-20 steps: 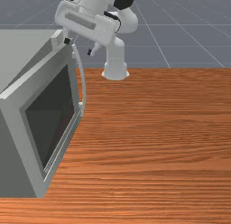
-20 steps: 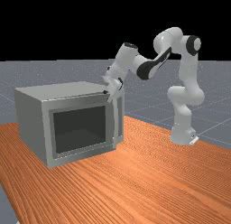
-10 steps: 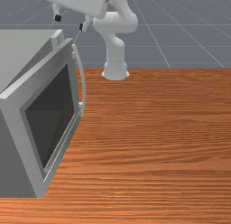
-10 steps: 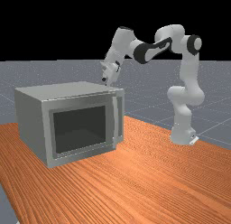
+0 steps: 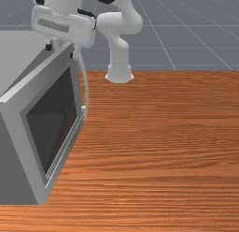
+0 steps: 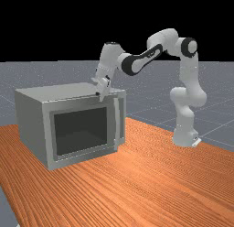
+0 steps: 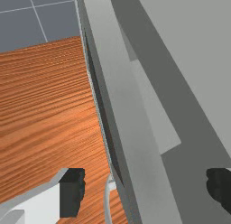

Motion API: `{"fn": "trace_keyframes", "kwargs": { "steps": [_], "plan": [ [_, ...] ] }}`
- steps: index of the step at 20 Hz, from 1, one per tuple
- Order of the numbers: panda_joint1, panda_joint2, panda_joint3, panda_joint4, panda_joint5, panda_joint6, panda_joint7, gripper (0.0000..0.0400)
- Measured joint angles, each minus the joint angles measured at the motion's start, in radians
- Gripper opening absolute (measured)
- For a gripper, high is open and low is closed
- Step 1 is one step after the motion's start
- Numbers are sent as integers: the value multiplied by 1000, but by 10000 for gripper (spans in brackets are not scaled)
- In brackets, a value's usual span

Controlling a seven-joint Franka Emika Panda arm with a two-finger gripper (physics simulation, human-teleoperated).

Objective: Open the microwave

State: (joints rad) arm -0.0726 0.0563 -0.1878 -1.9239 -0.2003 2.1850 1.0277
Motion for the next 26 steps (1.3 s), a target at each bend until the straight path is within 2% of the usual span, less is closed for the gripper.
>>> {"fn": "trace_keyframes", "kwargs": {
  "steps": [4, 8, 10, 13, 16, 19, 26],
  "plan": [
    [4, 48, 32, -11, 39, 18, -17, 400],
    [-39, 66, 74, 15, 67, 13, 2, 400],
    [-66, 122, 111, 98, 95, -32, 11, 400],
    [-72, 175, 172, 177, 106, -79, 44, 400],
    [-50, 196, 236, 207, 82, -82, 81, 400],
    [-65, 193, 291, 204, 61, -95, 126, 400],
    [-29, 198, 486, 213, 56, -157, 197, 400]
  ]
}}
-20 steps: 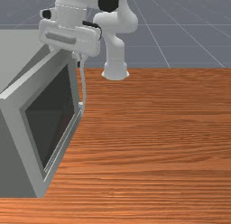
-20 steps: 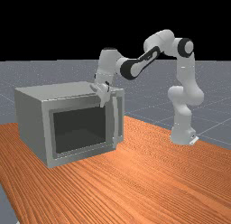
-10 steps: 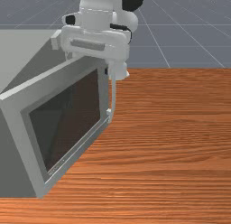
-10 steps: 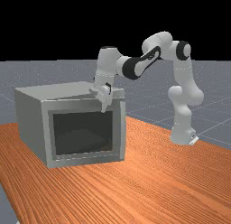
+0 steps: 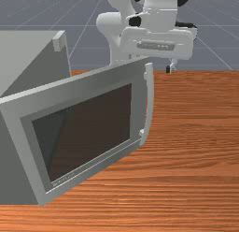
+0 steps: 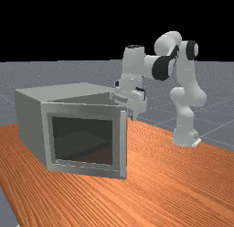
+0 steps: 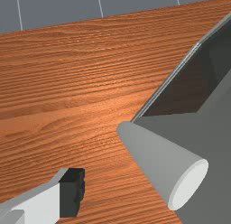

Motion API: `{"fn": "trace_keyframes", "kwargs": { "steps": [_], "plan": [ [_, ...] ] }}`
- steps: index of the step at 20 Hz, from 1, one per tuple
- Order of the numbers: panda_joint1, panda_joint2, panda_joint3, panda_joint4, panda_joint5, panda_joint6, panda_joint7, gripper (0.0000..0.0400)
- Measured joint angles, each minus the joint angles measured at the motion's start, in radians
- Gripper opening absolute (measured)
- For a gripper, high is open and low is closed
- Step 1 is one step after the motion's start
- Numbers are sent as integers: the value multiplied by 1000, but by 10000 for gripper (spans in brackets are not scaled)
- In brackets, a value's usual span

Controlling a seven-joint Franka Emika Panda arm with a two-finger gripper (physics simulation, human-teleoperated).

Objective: Open the microwave

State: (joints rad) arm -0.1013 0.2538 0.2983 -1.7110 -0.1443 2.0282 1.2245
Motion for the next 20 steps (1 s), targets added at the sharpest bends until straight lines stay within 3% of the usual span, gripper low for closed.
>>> {"fn": "trace_keyframes", "kwargs": {
  "steps": [2, 4, 7, 8, 9, 11, 13, 15, 17, 20],
  "plan": [
    [41, -2, 70, -4, 6, -21, 27, 400],
    [141, -11, 154, -1, 11, -31, 46, 400],
    [209, -57, 189, -26, 1, -53, 58, 400],
    [195, -128, 169, -102, -23, -48, 72, 244],
    [170, -219, 140, -196, -50, -44, 83, 148],
    [115, -380, 57, -339, -11, -26, 12, 55],
    [55, -450, -46, -398, 42, 0, -96, 20],
    [-2, -391, -117, -411, 85, 47, -174, 7],
    [-47, -211, -159, -295, 119, 76, -227, 3],
    [-44, 176, -180, 171, 62, -79, -213, 1]
  ]
}}
